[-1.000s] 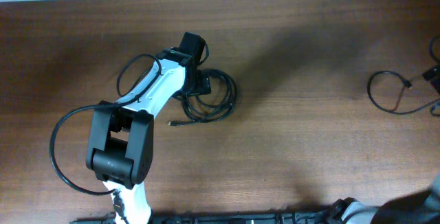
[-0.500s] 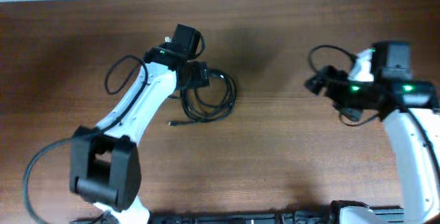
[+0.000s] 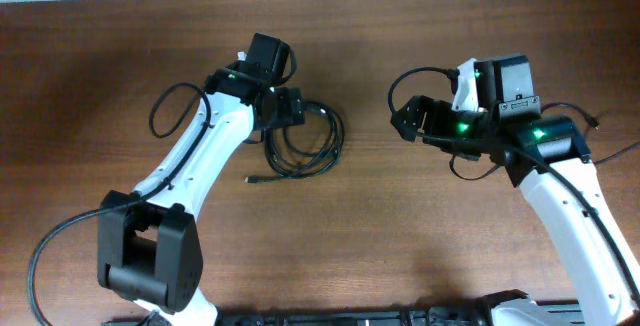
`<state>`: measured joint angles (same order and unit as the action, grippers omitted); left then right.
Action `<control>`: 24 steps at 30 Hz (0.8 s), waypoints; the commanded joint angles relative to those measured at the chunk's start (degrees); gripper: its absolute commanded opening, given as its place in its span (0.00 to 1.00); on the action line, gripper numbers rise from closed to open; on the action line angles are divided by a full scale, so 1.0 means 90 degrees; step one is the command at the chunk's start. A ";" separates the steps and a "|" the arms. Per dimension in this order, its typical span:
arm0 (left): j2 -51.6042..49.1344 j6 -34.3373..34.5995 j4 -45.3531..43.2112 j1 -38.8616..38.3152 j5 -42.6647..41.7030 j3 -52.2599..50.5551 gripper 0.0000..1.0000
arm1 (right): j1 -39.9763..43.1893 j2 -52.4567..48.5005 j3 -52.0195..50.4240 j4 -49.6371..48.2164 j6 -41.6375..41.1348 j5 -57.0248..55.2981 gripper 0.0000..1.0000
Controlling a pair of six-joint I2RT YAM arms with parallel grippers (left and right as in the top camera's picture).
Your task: Untangle cables
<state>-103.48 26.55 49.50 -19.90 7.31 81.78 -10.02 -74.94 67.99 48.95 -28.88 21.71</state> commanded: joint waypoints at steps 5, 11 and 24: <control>0.0566 -0.0049 0.0007 0.0291 0.0095 0.0221 0.99 | -0.0236 -0.0882 -0.0032 -0.0180 -0.0080 0.0262 0.99; 0.0894 -0.0061 0.0131 0.0726 0.0177 0.0219 0.99 | -0.1039 -0.1617 -0.0032 -0.0614 -0.0233 0.0396 0.99; 0.1372 -0.0058 0.0340 0.1192 0.0226 0.0219 0.72 | -0.1511 -0.1649 -0.0036 -0.0945 -0.0231 -0.0576 0.99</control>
<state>-94.15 26.30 51.96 -11.09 8.47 83.09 -23.31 -89.36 67.90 40.40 -31.14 19.35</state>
